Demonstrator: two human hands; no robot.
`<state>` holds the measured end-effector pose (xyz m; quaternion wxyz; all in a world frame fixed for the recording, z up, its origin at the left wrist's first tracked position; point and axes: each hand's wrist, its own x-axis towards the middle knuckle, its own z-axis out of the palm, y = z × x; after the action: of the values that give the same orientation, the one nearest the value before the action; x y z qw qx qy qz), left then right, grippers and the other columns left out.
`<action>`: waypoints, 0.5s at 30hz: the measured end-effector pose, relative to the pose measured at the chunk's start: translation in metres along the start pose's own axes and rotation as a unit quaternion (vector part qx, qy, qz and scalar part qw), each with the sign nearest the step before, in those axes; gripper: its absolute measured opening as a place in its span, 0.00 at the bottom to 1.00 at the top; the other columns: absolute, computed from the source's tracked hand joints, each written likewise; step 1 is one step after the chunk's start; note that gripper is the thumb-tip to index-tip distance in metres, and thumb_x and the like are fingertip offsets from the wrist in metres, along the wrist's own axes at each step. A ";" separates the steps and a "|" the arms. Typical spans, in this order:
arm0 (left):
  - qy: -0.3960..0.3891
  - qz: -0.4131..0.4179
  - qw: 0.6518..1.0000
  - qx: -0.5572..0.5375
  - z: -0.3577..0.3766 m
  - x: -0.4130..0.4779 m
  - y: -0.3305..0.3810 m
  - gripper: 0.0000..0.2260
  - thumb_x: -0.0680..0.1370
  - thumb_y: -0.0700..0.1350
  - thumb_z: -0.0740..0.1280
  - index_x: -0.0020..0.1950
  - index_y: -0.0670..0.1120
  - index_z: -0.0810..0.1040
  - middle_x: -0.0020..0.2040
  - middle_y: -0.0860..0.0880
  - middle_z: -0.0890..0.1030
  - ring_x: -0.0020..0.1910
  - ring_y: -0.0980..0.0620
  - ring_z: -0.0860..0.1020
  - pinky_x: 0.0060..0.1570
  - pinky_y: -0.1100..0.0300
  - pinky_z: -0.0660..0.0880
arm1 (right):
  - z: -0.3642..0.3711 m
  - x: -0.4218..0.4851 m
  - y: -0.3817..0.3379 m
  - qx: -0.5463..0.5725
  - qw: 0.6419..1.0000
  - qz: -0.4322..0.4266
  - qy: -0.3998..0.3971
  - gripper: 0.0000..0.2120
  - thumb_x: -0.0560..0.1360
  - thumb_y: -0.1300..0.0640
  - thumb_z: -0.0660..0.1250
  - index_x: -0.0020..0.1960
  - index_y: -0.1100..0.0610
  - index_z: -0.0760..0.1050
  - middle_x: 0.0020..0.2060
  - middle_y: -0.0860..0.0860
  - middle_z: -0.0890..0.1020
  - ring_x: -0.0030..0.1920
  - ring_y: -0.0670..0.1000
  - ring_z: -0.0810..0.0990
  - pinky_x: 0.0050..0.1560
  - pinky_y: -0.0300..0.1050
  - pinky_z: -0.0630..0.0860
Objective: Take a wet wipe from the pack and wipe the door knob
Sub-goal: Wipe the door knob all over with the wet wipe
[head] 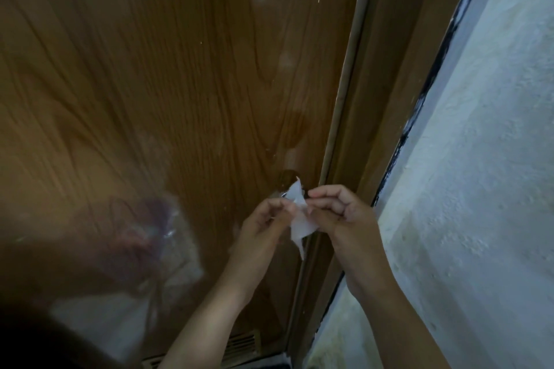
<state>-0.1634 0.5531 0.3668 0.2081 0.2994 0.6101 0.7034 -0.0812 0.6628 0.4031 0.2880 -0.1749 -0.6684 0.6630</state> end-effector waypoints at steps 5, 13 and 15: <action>0.031 -0.041 0.996 -0.066 0.000 0.003 -0.002 0.08 0.70 0.53 0.69 0.45 0.51 0.80 0.48 0.48 0.83 0.49 0.50 0.81 0.49 0.55 0.75 | 0.000 -0.001 -0.003 0.019 1.000 0.003 -0.015 0.08 0.72 0.64 0.68 0.44 0.52 0.78 0.38 0.46 0.84 0.42 0.43 0.82 0.38 0.31 0.76; 0.162 -0.110 0.957 -0.212 -0.016 0.010 -0.006 0.03 0.77 0.45 0.64 0.46 0.49 0.76 0.51 0.47 0.82 0.42 0.54 0.84 0.33 0.63 0.78 | -0.020 0.010 0.002 -0.374 0.898 -0.188 0.134 0.10 0.75 0.65 0.64 0.48 0.54 0.82 0.46 0.48 0.80 0.41 0.40 0.75 0.45 0.24 0.69; 0.157 -0.133 0.948 -0.244 -0.017 0.011 -0.010 0.03 0.78 0.45 0.62 0.50 0.47 0.74 0.52 0.45 0.81 0.44 0.52 0.84 0.34 0.62 0.79 | -0.022 0.012 0.007 -0.451 0.865 -0.184 0.122 0.10 0.74 0.64 0.66 0.52 0.57 0.81 0.49 0.51 0.81 0.41 0.43 0.73 0.46 0.26 0.68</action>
<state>-0.1837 0.5500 0.3573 0.2680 0.0412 0.4796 0.8346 -0.0776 0.6874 0.3974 0.3736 -0.2395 -0.8741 0.1975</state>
